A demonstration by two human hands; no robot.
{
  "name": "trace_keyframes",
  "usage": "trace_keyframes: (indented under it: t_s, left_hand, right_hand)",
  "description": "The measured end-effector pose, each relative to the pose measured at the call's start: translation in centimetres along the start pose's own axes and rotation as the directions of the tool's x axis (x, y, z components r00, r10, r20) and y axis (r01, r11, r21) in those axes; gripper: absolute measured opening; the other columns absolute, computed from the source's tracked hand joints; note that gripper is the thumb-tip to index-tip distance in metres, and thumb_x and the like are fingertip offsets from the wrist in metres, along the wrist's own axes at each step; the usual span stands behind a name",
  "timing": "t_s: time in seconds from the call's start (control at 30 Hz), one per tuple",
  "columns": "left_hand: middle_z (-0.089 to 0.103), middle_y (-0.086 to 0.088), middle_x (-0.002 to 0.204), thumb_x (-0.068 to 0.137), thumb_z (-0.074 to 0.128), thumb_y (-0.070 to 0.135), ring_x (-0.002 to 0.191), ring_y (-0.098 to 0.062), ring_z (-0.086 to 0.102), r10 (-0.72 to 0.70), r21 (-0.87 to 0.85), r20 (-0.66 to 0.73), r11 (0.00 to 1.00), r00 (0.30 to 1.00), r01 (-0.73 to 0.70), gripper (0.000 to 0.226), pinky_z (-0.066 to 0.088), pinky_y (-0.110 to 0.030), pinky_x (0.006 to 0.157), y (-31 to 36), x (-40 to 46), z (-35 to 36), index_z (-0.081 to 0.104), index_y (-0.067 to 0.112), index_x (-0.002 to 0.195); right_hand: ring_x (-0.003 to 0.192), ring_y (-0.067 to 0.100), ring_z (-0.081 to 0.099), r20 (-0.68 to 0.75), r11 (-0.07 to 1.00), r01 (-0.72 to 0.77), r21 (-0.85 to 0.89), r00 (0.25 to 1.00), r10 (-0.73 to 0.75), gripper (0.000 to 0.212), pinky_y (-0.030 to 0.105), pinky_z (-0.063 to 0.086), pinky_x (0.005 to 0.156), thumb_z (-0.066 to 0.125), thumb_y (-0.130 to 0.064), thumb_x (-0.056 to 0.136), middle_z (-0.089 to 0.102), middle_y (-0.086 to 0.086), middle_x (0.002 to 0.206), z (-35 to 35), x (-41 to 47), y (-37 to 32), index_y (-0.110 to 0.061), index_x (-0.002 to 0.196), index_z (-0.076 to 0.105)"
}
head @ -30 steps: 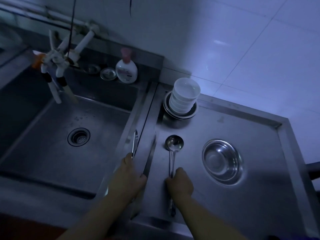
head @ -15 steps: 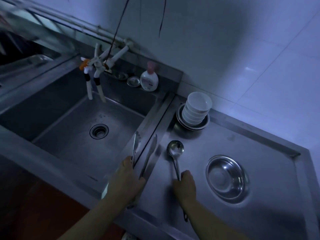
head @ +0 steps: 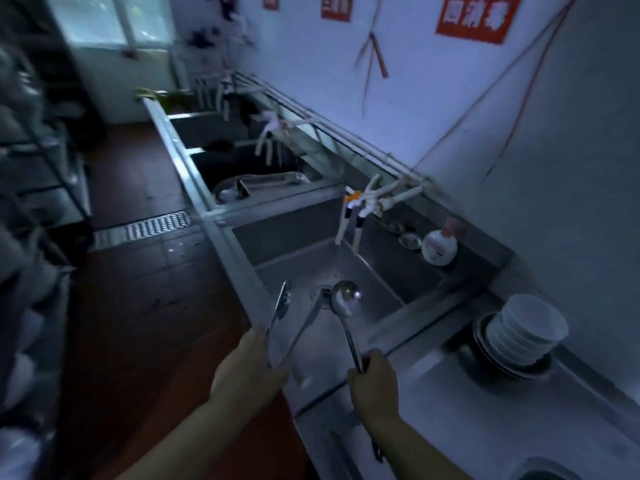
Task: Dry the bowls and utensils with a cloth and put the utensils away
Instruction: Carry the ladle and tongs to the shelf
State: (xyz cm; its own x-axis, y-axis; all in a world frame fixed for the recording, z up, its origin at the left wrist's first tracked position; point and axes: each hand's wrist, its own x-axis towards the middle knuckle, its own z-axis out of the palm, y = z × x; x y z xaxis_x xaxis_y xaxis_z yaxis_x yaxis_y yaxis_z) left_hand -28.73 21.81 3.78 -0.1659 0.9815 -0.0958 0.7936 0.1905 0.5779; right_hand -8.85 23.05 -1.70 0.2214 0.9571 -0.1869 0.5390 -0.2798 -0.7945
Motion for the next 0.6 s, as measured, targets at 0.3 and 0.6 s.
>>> trace_keyframes:
  t_s: [0.3, 0.6]
  left_hand:
    - [0.051, 0.001, 0.132, 0.075, 0.062, 0.042, 0.107, -0.019, 0.060, -0.165, 0.074, -0.394, 0.975, 0.904, 0.210, 0.075, 0.049, -0.029, 0.080, -10.2, -3.4, -15.0, 0.027, 0.021, 0.139]
    - [0.059, 0.001, 0.124, 0.072, 0.066, 0.044, 0.103, -0.022, 0.062, -0.163, 0.091, -0.665, 0.951, 0.729, 0.296, 0.075, 0.050, -0.030, 0.076, -19.2, -6.2, -31.2, 0.031, 0.022, 0.135]
  right_hand:
    - [0.057, 0.007, 0.053, 0.232, 0.932, 0.340, 0.123, 0.903, -0.360, 0.018, 0.024, 0.041, 0.050, 0.065, -0.009, 0.076, 0.059, -0.002, 0.068, 9.4, -2.8, -16.4, -0.021, 0.073, 0.052]
    - [0.072, 0.012, 0.059, 0.305, 0.751, 0.587, 0.303, 0.686, -0.660, 0.017, 0.017, 0.045, 0.060, 0.068, -0.008, 0.082, 0.061, -0.002, 0.078, 21.4, -8.5, -33.4, -0.021, 0.082, 0.057]
